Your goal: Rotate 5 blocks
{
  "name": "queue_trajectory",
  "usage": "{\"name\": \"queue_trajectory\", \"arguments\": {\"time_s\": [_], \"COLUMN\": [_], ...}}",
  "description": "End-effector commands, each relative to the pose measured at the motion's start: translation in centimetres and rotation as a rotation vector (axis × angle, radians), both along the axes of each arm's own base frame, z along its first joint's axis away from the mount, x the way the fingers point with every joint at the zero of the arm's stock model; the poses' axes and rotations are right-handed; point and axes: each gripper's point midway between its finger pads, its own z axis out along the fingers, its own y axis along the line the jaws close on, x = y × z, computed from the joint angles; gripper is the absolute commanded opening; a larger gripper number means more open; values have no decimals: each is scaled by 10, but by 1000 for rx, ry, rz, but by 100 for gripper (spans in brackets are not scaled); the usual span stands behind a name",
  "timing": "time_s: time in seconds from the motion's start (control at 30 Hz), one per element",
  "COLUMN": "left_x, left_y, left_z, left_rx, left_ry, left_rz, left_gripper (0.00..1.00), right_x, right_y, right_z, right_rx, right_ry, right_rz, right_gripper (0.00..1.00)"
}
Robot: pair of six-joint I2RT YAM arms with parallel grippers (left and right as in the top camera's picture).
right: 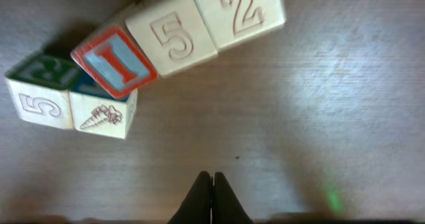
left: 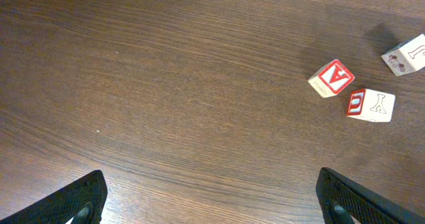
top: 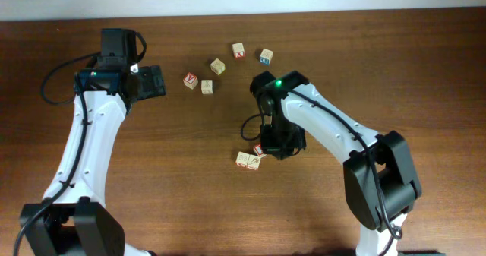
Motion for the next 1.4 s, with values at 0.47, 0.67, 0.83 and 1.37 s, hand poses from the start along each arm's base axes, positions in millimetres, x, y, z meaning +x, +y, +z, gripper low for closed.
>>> {"name": "queue_trajectory", "arguments": {"time_s": [0.47, 0.67, 0.83, 1.37], "left_x": [2, 2, 2, 2], "left_y": [2, 2, 2, 2], "left_z": [6, 7, 7, 7], "left_rx": [0, 0, 0, 0], "left_ry": [-18, -18, -18, -18], "left_rz": [16, 16, 16, 16], "left_gripper": [99, 99, 99, 99], "right_x": [2, 111, 109, 104], "right_y": [63, 7, 15, 42], "right_z": [-40, 10, -41, -38], "right_rx": [132, 53, 71, 129], "right_ry": [-176, -455, -357, -387], "right_rz": [168, 56, 110, 255], "right_gripper": [4, 4, 4, 5]}}
